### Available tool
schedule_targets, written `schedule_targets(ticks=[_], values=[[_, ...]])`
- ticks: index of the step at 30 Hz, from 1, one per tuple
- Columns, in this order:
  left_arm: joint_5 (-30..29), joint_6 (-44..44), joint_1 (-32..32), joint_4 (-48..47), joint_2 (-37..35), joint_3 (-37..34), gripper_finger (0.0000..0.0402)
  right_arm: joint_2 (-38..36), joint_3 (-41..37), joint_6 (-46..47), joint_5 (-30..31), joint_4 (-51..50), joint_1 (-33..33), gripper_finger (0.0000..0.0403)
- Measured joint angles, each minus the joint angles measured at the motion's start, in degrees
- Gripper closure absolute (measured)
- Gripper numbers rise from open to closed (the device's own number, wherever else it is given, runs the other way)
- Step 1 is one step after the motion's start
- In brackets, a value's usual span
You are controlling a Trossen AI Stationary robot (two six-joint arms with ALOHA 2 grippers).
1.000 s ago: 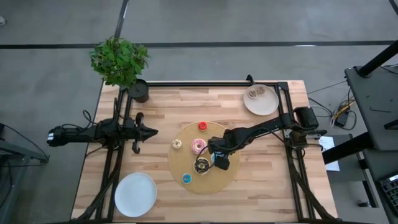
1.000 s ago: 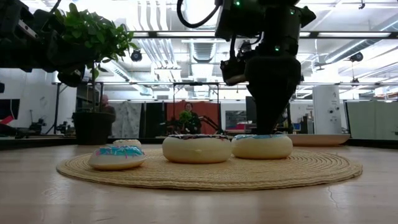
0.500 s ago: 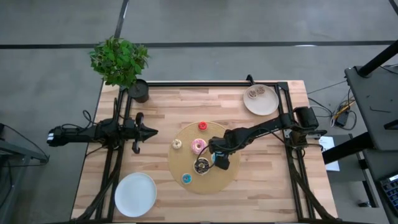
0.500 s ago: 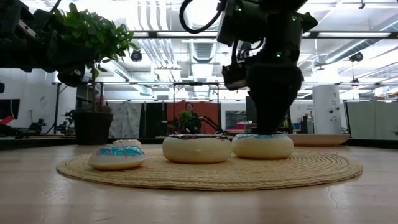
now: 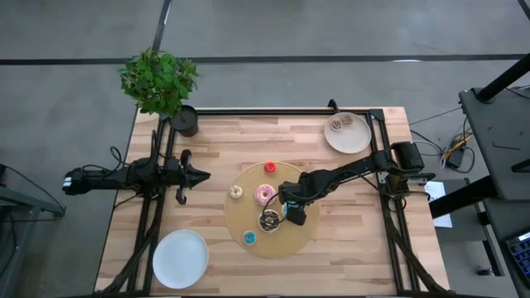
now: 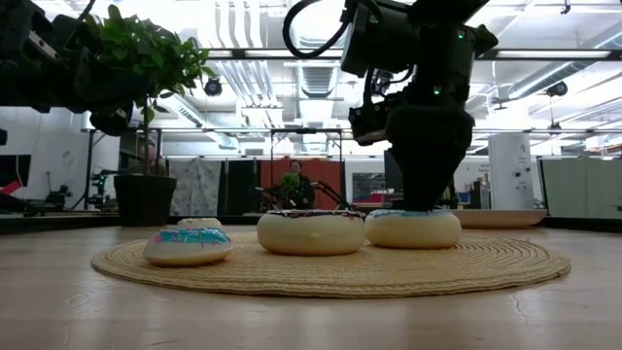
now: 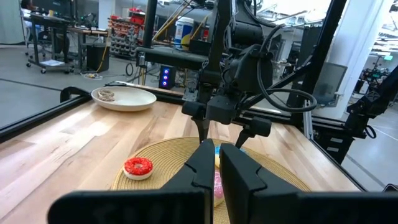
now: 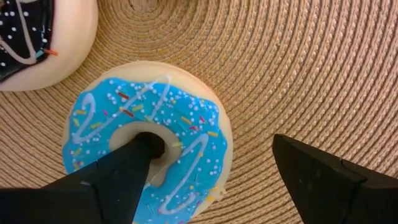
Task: Pick & Place donuts
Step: Put the large blue donut on the white plate
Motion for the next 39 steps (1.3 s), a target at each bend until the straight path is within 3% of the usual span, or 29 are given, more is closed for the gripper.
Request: schedule_targets(ticks=[6,21,39], values=[[0.00,0.00,-0.01,0.00,0.01,0.00,0.0401,0.00,-0.02,-0.03,-0.06,0.14,0.00,0.0088],[0.00,0.00,-0.01,0.00,0.01,0.00,0.0401,0.02,-0.02,-0.24,-0.48,0.10,0.00,0.0181],[0.00,0.00,-0.01,0.00,0.01,0.00,0.0401,-3.42,3.43,-1.79,-0.48,-2.20,-0.13,0.0196]])
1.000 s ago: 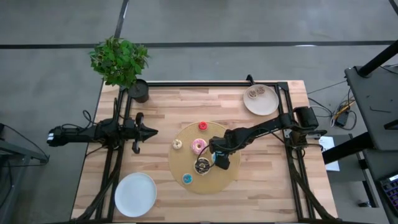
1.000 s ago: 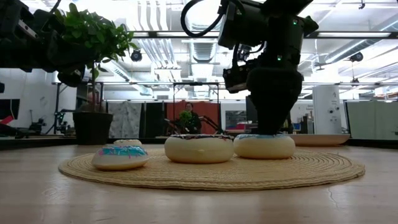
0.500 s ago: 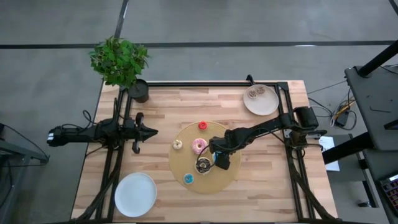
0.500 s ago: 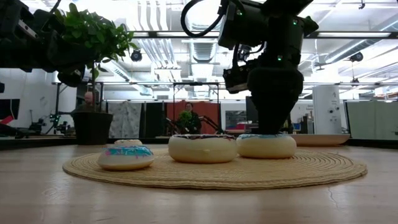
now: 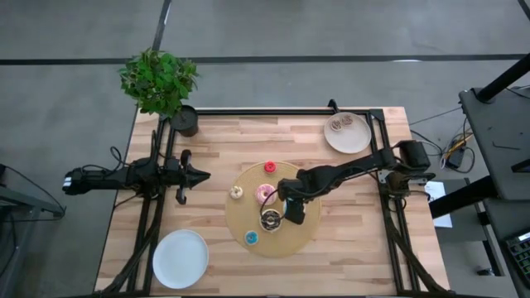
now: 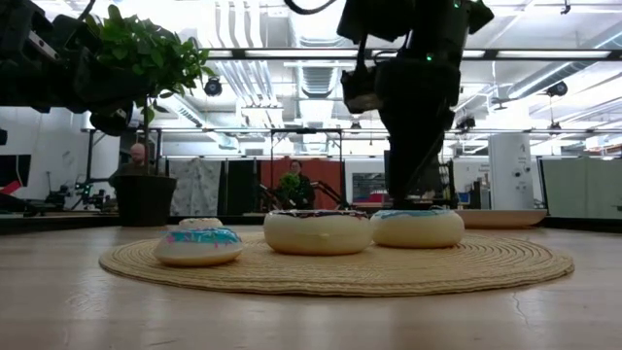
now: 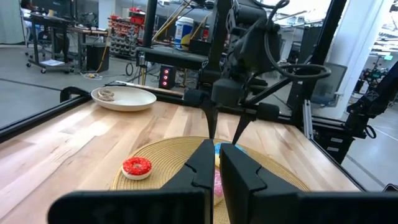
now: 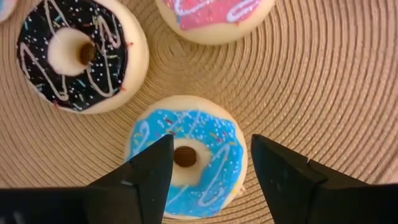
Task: Pick & Place donuts
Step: Put the large blue donut on the white plate
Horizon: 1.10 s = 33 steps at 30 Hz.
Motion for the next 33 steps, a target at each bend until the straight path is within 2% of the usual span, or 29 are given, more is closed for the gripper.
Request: schedule_targets(ticks=[12,21,26,33], values=[[0.00,0.00,0.01,0.07,0.01,0.00,0.0401,-0.05,0.11,0.00,0.02,-0.16,-0.02,0.0196],[-0.01,0.00,0.01,0.09,-0.01,0.00,0.0401,-3.07,0.01,-3.01,0.00,-2.06,0.00,0.0194],[-0.01,0.00,-0.01,0.09,-0.01,0.00,0.0401,-3.92,-0.53,-6.54,-0.03,-3.28,0.00,0.0186],[-0.01,0.00,0.01,0.10,-0.01,0.00,0.0401,-3.76,-0.87,-6.02,-2.56,-3.05,0.02,0.0162]])
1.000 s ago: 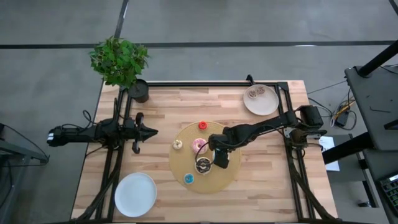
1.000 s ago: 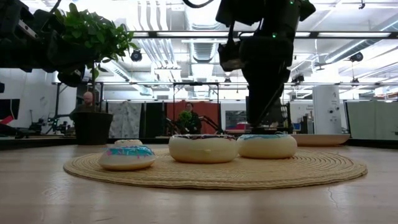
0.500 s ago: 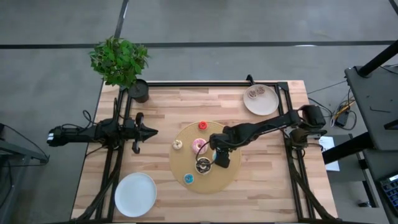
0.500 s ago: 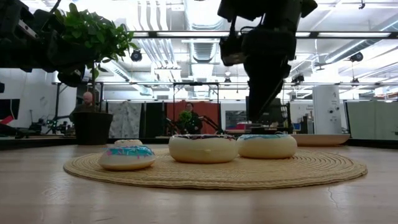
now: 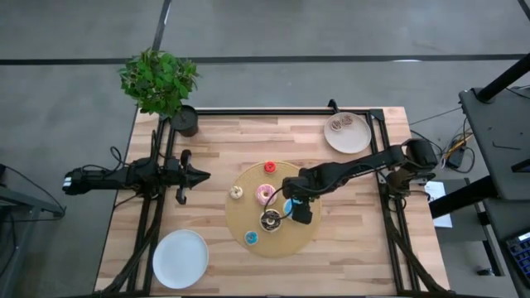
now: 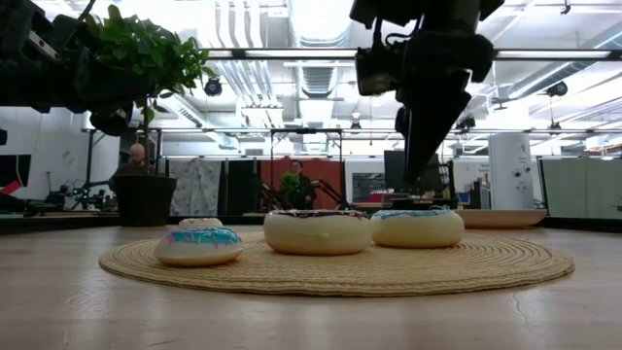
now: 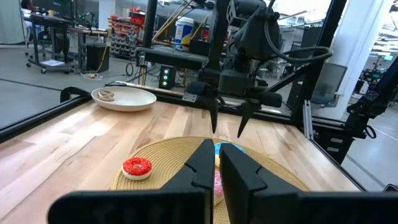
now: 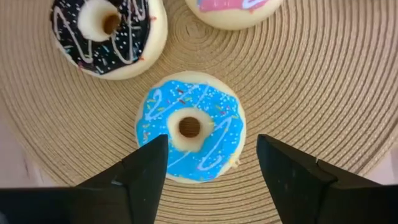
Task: Pick & Place donuts
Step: Put the large blue donut on the white plate
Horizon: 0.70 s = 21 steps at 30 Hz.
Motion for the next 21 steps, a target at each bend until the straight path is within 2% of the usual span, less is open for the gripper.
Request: schedule_targets(ticks=[9,21], values=[[0.01,0.01,0.00,0.01,0.02,0.00,0.0401,2.44,-0.02,0.92,-0.04,0.54,-0.06,0.0140],[0.01,0.01,0.00,0.01,0.00,0.00,0.0401,4.66,-0.02,1.39,0.37,0.89,-0.26,0.0147]])
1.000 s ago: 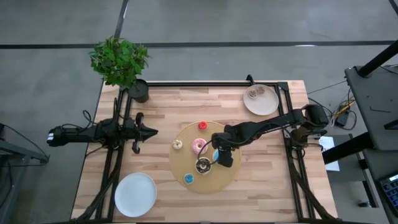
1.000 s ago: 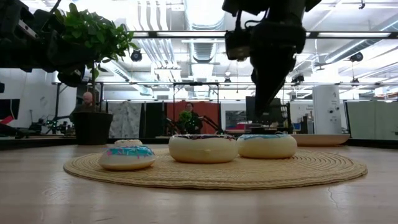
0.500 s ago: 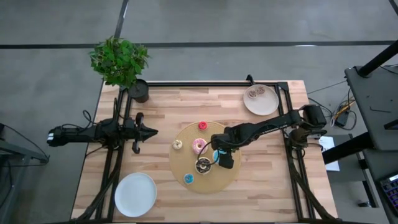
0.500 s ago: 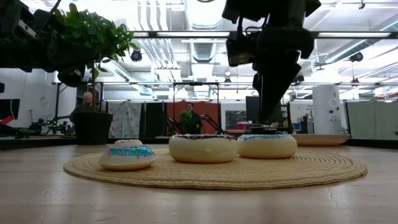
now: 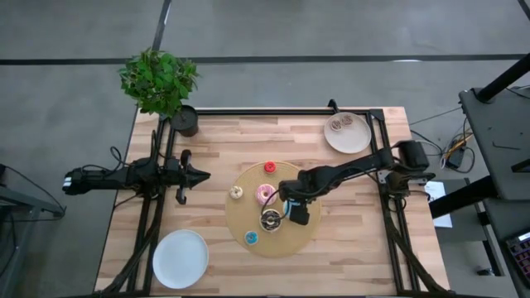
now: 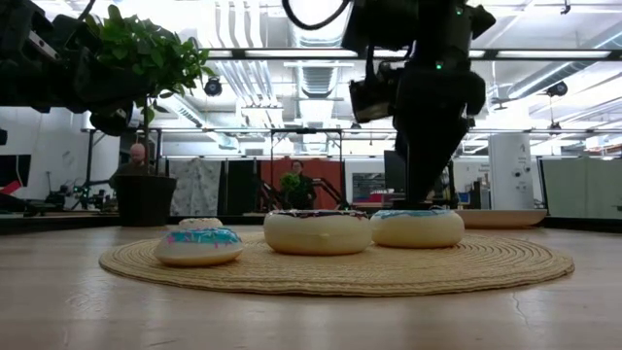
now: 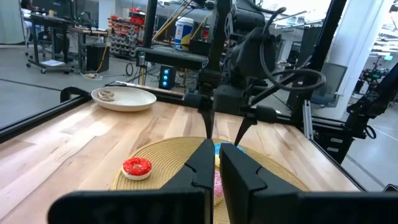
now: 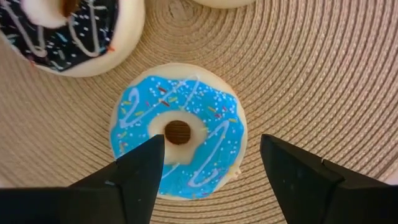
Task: Pick & Place donuts
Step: Put the large blue donut on the white plate
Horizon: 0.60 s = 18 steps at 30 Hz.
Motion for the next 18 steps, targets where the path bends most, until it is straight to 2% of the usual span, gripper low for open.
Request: schedule_targets(ticks=[18], values=[[0.00,-0.01,-0.01,0.00,0.00,0.00,0.0401,2.26,-0.92,0.87,0.20,1.31,-1.03,0.0150]])
